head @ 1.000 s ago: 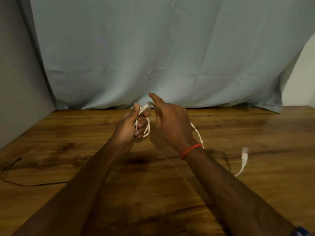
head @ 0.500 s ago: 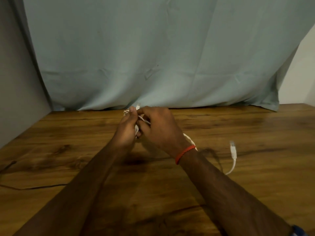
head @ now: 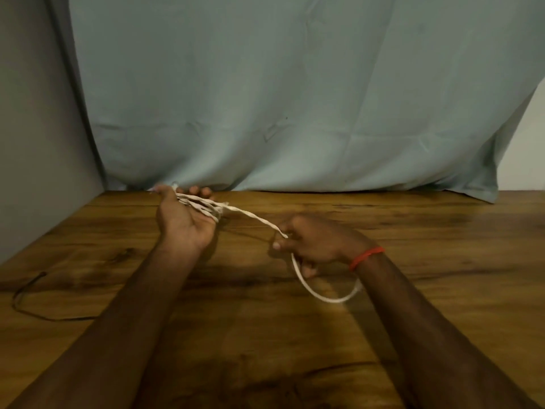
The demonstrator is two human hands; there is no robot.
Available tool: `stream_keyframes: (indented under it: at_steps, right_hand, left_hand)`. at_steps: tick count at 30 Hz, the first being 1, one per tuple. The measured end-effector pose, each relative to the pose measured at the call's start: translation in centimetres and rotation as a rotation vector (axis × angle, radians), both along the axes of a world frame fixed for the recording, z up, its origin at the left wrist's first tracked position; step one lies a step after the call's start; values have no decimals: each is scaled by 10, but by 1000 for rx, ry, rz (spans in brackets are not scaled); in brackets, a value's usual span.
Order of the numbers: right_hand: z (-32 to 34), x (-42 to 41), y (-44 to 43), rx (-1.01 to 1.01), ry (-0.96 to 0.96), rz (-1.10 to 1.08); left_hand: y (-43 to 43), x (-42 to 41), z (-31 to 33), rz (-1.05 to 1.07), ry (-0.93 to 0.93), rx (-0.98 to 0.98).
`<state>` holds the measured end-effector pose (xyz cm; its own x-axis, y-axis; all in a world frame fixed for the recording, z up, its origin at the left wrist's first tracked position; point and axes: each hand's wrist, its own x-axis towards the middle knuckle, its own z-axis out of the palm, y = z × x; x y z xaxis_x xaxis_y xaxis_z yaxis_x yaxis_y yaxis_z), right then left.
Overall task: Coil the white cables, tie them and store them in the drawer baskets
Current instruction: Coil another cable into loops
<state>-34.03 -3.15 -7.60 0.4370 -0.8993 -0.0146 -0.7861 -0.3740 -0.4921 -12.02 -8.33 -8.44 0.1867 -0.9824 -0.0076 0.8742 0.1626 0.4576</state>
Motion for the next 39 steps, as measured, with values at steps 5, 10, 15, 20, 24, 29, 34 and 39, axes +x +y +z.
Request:
stream_keyframes:
  at_steps: [5,10,15,20,24,29,34,39]
  right_hand:
    - [-16,-14,-12,301,-227,49]
    - [-12,-19,-16,9,-399,6]
    - [5,-35,-19,-418,-191,80]
    - [9,-47,-14,-97,-191,72]
    - [15,-67,-6,208,-288,55]
    - [15,-82,-4,358,-349,-37]
    - [28,-82,-5,35,-36,-293]
    - [29,-92,-10,-241,197,-588]
  left_hand:
    - [4,3,2,-72,74,-76]
    - [9,5,3,-207,56,-198]
    - [6,2,-3,-396,6,-238]
    - [7,7,-5,-477,2,-314]
    - [4,12,-6,-593,0,-391]
    - [2,11,-6,-744,-56,-493]
    - [5,1,-7,-825,-154,-513]
    - [7,3,-6,-861,-164,-523]
